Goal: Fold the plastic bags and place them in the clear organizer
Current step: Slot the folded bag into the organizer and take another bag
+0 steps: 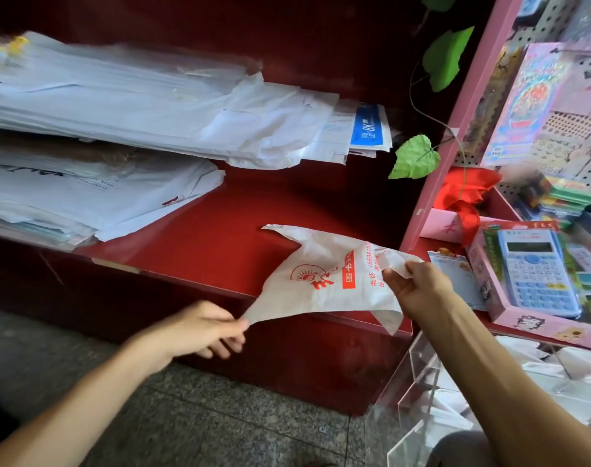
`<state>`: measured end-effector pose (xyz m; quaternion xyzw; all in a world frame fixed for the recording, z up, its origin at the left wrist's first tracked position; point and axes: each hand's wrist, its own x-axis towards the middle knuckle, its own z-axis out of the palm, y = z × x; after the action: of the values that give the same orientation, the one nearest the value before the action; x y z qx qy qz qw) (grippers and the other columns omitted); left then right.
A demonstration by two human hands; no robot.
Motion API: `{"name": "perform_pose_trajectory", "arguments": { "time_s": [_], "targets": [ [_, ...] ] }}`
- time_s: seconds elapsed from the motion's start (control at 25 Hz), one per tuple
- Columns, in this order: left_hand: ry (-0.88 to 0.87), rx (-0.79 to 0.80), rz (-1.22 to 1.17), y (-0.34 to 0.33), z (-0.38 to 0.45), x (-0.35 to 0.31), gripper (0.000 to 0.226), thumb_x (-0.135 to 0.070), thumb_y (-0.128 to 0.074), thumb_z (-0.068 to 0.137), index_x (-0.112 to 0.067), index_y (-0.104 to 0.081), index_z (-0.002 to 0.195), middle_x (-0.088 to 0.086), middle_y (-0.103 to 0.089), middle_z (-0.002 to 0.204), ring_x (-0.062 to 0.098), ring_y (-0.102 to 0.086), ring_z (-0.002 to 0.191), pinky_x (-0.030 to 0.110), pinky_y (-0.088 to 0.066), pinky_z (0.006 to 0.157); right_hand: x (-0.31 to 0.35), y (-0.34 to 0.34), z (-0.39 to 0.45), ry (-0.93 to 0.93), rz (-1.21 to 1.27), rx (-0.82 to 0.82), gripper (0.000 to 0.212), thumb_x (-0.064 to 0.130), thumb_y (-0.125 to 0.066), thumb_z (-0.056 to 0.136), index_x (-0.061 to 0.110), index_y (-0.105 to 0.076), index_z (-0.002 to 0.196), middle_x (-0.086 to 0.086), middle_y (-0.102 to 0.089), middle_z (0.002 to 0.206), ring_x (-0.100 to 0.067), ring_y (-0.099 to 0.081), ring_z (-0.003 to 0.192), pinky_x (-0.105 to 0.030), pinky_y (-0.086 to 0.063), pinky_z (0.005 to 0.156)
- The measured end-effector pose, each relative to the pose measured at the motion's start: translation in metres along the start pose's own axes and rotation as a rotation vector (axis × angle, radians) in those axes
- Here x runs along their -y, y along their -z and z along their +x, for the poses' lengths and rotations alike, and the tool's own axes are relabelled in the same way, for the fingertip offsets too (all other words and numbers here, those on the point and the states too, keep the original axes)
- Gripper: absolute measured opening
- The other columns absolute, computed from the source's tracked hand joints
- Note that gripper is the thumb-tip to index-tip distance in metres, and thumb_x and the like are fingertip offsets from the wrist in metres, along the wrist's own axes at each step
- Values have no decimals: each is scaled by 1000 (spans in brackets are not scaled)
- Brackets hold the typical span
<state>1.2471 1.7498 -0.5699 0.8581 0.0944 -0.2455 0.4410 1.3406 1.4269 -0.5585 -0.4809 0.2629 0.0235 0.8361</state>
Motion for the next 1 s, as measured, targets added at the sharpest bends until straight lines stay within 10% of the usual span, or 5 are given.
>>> {"name": "perform_pose_trajectory", "arguments": {
  "time_s": [0.12,0.36,0.64,0.76,1.0],
  "targets": [
    [-26,144,-162,-42,3,-8,58,-67,-61,78,-16,-71,105,-4,-76,101,16,-72,97,34,-55,83,2,-3,-2,-32,-25,-52,8,-2,-44,98,2,-50,96,-17,-68,71,-22,-66,44,-25,-50,37],
    [-132,-350,-992,-37,25,-46,46,-54,-68,84,-15,-63,108,9,-76,99,25,-74,90,35,-56,68,-1,4,0,-75,-144,-21,28,6,-56,81,6,-61,109,-15,-64,91,-28,-62,68,-36,-57,54],
    [-407,-649,-701,-3,51,-46,74,21,-60,70,-24,-51,128,7,-66,122,22,-67,99,25,-52,66,1,16,-13,-146,-535,74,10,12,-65,83,6,-61,89,-9,-64,64,-21,-59,50,-25,-44,41],
    [-569,-585,-585,9,61,-58,101,25,-54,72,-47,-37,142,-4,-69,119,15,-68,100,34,-54,76,0,19,-15,-147,-625,79,17,20,-61,90,4,-63,91,-9,-65,61,-22,-61,49,-24,-45,42],
    [-214,-798,-467,3,96,-49,95,3,-72,80,-33,-24,153,5,-32,156,21,-50,127,41,-46,102,0,26,-22,-142,-868,152,39,28,-43,103,-2,-67,95,-9,-70,63,-12,-42,36,-17,-29,36]
  ]
}}
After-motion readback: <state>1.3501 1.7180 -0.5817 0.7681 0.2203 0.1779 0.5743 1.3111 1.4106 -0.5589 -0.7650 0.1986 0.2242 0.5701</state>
